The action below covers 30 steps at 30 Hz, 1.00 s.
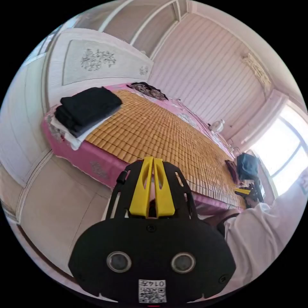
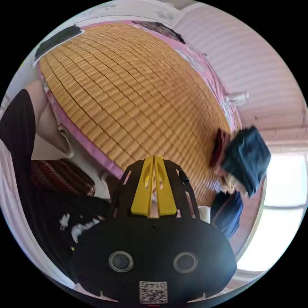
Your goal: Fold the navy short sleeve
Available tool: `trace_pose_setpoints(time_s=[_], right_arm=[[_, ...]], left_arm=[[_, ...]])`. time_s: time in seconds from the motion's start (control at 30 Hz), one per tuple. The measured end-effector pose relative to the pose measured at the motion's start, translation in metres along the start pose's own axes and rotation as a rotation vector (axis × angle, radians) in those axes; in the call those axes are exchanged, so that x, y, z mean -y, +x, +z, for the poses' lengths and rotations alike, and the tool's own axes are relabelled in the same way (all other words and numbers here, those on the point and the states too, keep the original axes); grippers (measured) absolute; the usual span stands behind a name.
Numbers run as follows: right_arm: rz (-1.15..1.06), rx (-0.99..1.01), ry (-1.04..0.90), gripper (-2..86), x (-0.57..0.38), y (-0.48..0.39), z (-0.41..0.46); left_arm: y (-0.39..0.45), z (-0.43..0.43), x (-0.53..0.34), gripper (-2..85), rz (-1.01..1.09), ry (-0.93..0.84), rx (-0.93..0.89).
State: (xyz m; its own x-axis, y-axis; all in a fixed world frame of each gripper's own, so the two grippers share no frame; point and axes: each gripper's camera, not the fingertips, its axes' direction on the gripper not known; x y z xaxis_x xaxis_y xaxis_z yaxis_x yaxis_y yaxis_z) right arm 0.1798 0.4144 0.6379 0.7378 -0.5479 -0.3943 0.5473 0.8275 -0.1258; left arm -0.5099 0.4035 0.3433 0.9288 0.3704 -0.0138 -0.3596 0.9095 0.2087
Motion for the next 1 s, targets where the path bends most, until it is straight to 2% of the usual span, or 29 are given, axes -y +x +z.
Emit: trace_pose_setpoints(time_s=[0.13,0.17,0.23,0.33,0.5,0.6,0.73,1.0], right_arm=[[0.391,0.016,-0.058,-0.5,-0.116,0.052,-0.008],[0.486,0.030,-0.050,-0.1,-0.145,0.062,-0.013],[0.584,0.049,-0.022,0.5,-0.180,0.070,-0.018],[0.710,0.103,0.076,1.8,-0.223,0.078,-0.022],[0.914,0.219,0.251,4.0,-0.281,0.107,-0.014],[0.953,0.268,0.301,5.8,-0.305,0.132,-0.006],[1.028,0.245,0.361,6.7,-0.337,0.172,-0.001],[1.208,0.186,0.457,9.8,-0.408,0.282,0.022]], left_arm=[[0.126,0.041,0.007,-0.9,0.417,-0.041,-0.146],[0.143,0.046,0.008,-0.9,0.466,-0.045,-0.172],[0.209,0.065,0.008,-0.8,0.619,-0.043,-0.307],[0.285,0.083,-0.001,-0.1,0.744,-0.048,-0.458],[0.393,0.122,-0.032,5.7,0.929,-0.187,-0.568],[0.454,0.148,-0.055,7.3,1.014,-0.249,-0.625],[0.543,0.192,-0.079,9.8,1.124,-0.387,-0.687],[0.690,0.261,-0.112,11.0,1.201,-0.461,-0.750]])
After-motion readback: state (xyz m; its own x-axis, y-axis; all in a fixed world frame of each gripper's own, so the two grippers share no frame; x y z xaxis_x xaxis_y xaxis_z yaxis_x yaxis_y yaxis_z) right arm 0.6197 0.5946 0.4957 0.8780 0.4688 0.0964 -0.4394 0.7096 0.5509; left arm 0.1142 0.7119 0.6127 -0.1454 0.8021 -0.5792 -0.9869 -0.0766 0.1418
